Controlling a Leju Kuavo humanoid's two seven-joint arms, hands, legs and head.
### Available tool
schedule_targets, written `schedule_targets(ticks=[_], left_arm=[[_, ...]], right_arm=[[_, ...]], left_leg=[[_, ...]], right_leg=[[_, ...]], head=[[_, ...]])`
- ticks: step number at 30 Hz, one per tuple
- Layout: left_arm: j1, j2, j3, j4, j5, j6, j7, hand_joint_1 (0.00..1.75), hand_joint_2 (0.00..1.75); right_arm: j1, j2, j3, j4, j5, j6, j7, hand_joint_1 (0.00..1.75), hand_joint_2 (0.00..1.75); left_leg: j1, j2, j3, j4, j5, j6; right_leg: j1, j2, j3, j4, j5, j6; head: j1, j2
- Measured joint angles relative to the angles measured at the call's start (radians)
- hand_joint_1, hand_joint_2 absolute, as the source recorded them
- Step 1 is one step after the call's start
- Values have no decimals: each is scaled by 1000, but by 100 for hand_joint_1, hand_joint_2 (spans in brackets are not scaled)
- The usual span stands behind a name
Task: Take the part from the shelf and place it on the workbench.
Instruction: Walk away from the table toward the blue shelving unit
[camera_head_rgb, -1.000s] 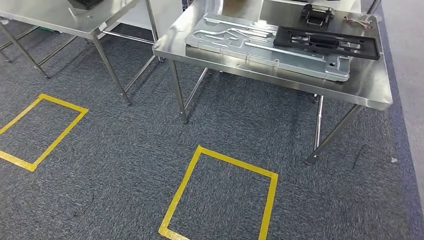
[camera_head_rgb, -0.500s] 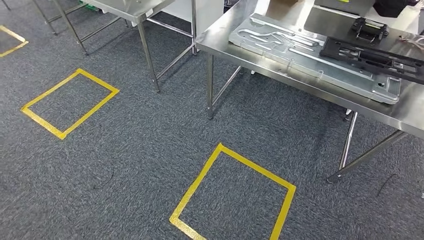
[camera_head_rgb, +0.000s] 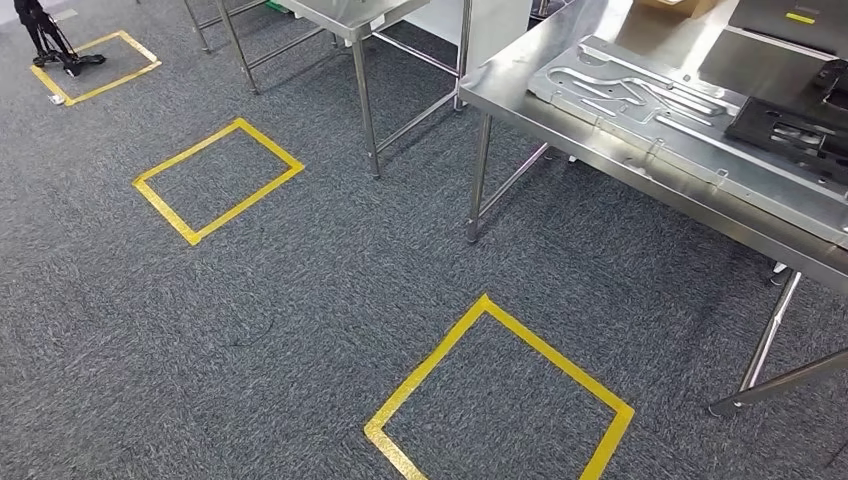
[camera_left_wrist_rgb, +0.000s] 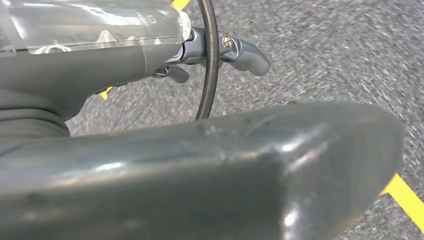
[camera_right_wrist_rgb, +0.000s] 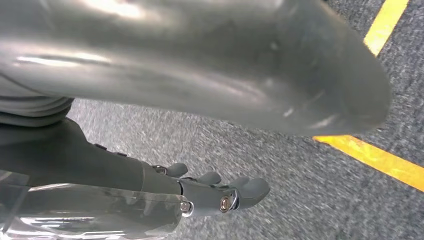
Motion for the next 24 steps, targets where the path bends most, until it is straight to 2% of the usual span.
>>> schedule_targets(ticks=[1, 2, 3, 4, 5, 6, 7, 9, 10, 12, 13, 15, 16, 17, 18, 19, 20, 21, 22, 23, 24], left_arm=[[-2, 0, 0, 0, 0, 0, -1, 0, 0], [-3, 0, 0, 0, 0, 0, -1, 0, 0], [-4, -1, 0, 0, 0, -1, -1, 0, 0], [-3, -1, 0, 0, 0, -1, -1, 0, 0], [-1, -1, 0, 0, 0, -1, -1, 0, 0], [0, -1, 0, 0, 0, -1, -1, 0, 0], [0, -1, 0, 0, 0, -1, -1, 0, 0], [-3, 0, 0, 0, 0, -1, -2, 0, 0], [-3, 0, 0, 0, 2, -2, -3, 0, 0], [-1, 1, 0, 0, 5, -3, -5, 0, 0], [1, 1, 0, 0, 8, -4, -6, 0, 0], [1, 2, 1, 0, 12, -7, -8, 0, 0], [0, 3, 1, 0, 14, -11, -9, 0, 0], [-1, 4, 2, 0, 17, -15, -10, 0, 0], [-2, 5, 2, 0, 19, -19, -11, 0, 0], [-1, 8, 3, 0, 22, -24, -12, 0, 0], [0, 10, 3, 0, 24, -28, -14, 0, 0], [1, 13, 4, 0, 26, -32, -14, 0, 0], [2, 16, 4, 0, 28, -36, -15, 0, 0], [2, 17, 5, 0, 29, -39, -16, 0, 0], [1, 19, 5, 0, 29, -42, -17, 0, 0]], right_arm=[[2, 0, 0, 0, 1, 0, 0, 0, 0], [5, 0, 0, 0, 2, 0, 0, 0, 0], [6, -1, 0, 0, 3, 0, 0, 0, 0], [6, -1, 0, 0, 3, 1, 0, 0, 0], [6, -1, -1, 0, 4, 1, 0, 0, 0], [5, -1, -1, 0, 4, 1, 0, 0, 0], [4, -1, -1, 0, 5, 2, 0, 0, 0], [3, -1, -1, 1, 7, 4, -1, 0, 0], [1, -1, -1, 1, 9, 4, -2, 0, 0], [-5, -1, -1, 2, 14, 5, -6, 0, 0], [-8, -1, -1, 2, 16, 5, -7, 0, 0], [-10, -1, -1, 2, 23, 5, -11, 0, 0], [-8, -1, -1, 3, 26, 5, -12, 0, 0], [-6, -1, -1, 4, 28, 5, -13, 0, 0], [-5, -1, -1, 5, 31, 5, -14, 0, 0], [-3, -1, -1, 5, 33, 5, -14, 0, 0], [-3, -1, -1, 5, 35, 5, -15, 0, 0], [-3, -1, -1, 5, 38, 6, -15, 0, 0], [-3, -2, -1, 5, 40, 6, -15, 0, 0], [-2, -3, -1, 5, 41, 6, -15, 0, 0], [-2, -4, -1, 5, 42, 6, -15, 0, 0]], left_leg=[[1, 31, -28, 60, -33, -3], [3, 47, -61, 128, -66, -7], [6, 55, -89, 186, -88, -11], [8, 59, -102, 215, -91, -14], [9, 63, -96, 205, -76, -15], [10, 70, -69, 156, -46, -14], [10, 87, -30, 84, -12, -12], [3, 120, 31, -32, 25, -3], [0, 126, 41, -56, 28, 2], [-4, 110, 39, -64, 29, 13], [-3, 99, 40, -68, 33, 18], [2, 80, 43, -78, 43, 32], [3, 70, 43, -81, 47, 36], [2, 60, 41, -81, 49, 40], [0, 47, 39, -81, 50, 42], [-1, 34, 38, -80, 50, 42], [-2, 20, 38, -79, 50, 42], [-3, 5, 40, -78, 50, 42], [-3, -9, 41, -77, 50, 41], [-3, -22, 40, -74, 49, 38], [-4, -34, 38, -71, 49, 35]], right_leg=[[2, -16, 1, -1, 0, -5], [5, -31, 0, -1, -1, -8], [7, -47, 0, 0, -2, -9], [8, -61, 0, 0, -3, -9], [9, -75, 1, 1, -5, -8], [9, -87, 3, 1, -7, -6], [9, -99, 6, 2, -9, -3], [13, -121, 13, 3, -16, 7], [15, -130, 16, 4, -18, 12], [16, -146, 21, 1, -19, 23], [13, -137, 24, 3, -23, 30], [9, -83, 6, 47, -60, 40], [8, -50, -18, 99, -93, 42], [8, -31, -51, 165, -128, 42], [8, -24, -83, 227, -153, 42], [8, -22, -105, 267, -159, 41], [8, -20, -111, 271, -145, 40], [8, -16, -98, 237, -112, 37], [8, -2, -73, 175, -69, 34], [7, 24, -45, 110, -36, 29], [7, 47, -23, 57, -15, 25]], head=[[0, 0], [0, 0], [0, 0], [0, 0], [0, 0], [0, 0], [0, 0], [0, 0], [0, 0], [0, 0], [0, 0], [0, 0], [0, 0], [0, 0], [0, 0], [0, 0], [0, 0], [0, 0], [0, 0], [0, 0], [0, 0]])
